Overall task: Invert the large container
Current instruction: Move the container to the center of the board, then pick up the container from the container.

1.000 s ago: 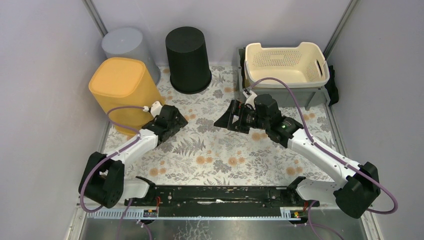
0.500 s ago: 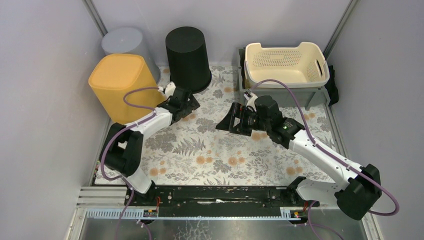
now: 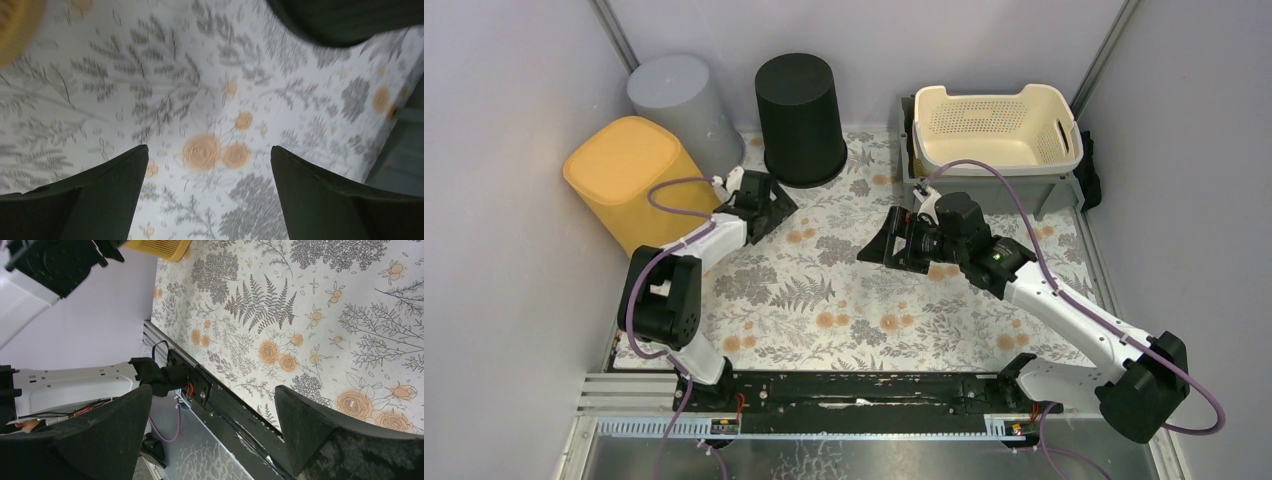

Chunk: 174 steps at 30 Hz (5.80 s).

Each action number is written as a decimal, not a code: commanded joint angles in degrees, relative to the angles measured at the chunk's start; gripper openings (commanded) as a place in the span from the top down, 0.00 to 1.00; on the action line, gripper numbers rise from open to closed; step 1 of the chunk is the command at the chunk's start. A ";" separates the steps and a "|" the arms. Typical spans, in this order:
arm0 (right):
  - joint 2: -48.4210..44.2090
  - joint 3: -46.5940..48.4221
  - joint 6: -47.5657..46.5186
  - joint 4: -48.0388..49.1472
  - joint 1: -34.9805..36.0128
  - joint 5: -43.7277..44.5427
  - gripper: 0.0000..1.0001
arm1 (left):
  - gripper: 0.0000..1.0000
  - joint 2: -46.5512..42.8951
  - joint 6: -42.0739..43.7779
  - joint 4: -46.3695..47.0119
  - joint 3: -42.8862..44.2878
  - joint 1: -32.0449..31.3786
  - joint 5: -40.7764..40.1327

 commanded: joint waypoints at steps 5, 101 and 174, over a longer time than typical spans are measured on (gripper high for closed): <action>-1.50 -0.71 1.08 3.41 0.13 -1.48 0.00 | 0.01 -3.89 -2.22 4.35 -6.80 -7.07 1.50; -9.80 -7.46 0.20 2.45 0.13 -2.46 0.01 | 0.00 -63.79 -3.28 -27.15 -13.28 -20.52 19.31; 15.99 11.21 -7.33 -4.95 0.13 -9.43 0.01 | 0.00 -47.46 2.05 -24.96 -4.75 -20.46 10.72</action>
